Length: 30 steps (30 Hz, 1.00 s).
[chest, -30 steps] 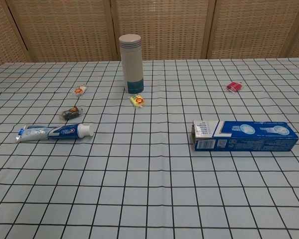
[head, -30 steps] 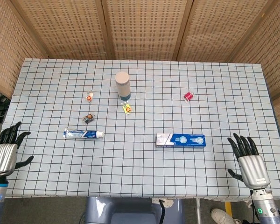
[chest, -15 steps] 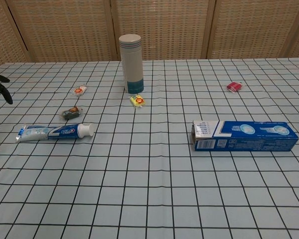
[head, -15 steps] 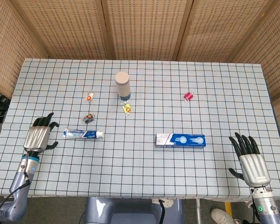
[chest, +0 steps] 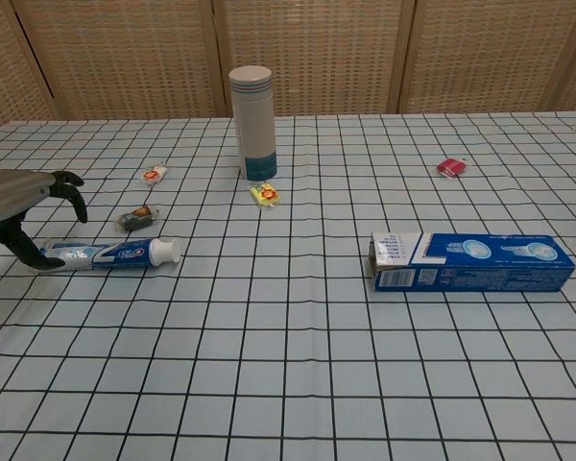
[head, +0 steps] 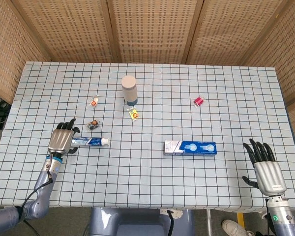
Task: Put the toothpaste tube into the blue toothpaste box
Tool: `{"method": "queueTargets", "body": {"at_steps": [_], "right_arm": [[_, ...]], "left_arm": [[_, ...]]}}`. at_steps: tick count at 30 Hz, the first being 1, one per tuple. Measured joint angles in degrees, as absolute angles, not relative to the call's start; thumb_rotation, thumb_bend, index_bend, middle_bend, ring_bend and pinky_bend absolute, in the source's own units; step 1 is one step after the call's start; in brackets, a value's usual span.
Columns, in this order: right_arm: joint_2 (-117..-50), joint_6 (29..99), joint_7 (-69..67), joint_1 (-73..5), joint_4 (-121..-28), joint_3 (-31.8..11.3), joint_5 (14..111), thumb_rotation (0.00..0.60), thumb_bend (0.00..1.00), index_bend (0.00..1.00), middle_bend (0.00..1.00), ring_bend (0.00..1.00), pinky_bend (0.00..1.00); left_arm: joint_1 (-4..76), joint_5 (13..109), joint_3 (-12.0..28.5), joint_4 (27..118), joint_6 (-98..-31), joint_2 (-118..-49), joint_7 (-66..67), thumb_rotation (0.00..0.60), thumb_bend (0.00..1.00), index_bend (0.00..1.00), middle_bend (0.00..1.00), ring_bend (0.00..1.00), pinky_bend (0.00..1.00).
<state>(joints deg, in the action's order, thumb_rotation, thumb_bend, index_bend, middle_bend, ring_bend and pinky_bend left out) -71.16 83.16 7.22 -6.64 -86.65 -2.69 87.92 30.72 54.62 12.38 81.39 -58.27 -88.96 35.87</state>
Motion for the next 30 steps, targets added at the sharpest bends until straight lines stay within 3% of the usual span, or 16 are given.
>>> {"method": "queueTargets", "body": {"at_steps": [11,14,16,19,30], "right_arm": [[-71.65,82.08,6.51,-7.03,-85.18,-3.04,86.69,0.6,0.14,0.1,0.0,0.0,0.02],[-71.86,81.97,6.51,-7.14,-84.97,-3.08,86.61,0.6,0.14,0.1,0.0,0.0,0.02],[-72.01,82.01,6.45,-7.14,-84.73,-3.02,86.69,0.6,0.14,0.1,0.0,0.0,0.02],[-72.14,82.0,6.41,-7.15,-84.56,-2.93,86.74,0.6,0.14,0.1,0.0,0.0,0.02],[-71.96,82.38,6.39,-7.04,-85.05,-2.67,87.13,0.6,0.14,0.11,0.0,0.0,0.02]], "left_arm": [[34.41,51.11,11.21,72.87,-55.91,-95.87,36.73,0.6,0.26,0.39,0.12,0.17,0.15],[34.69,51.5,10.92,71.51,-56.08,-96.84,35.73,0.6,0.4,0.54,0.25,0.29,0.24],[34.71,52.39,10.76,70.59,-56.87,-97.48,35.1,0.6,0.5,0.72,0.41,0.42,0.34],[34.59,55.16,10.29,68.92,-58.68,-98.6,33.37,0.6,0.55,0.83,0.51,0.5,0.4],[32.94,64.71,8.52,67.0,-64.98,-98.46,25.98,0.6,0.56,0.87,0.54,0.53,0.42]]}}
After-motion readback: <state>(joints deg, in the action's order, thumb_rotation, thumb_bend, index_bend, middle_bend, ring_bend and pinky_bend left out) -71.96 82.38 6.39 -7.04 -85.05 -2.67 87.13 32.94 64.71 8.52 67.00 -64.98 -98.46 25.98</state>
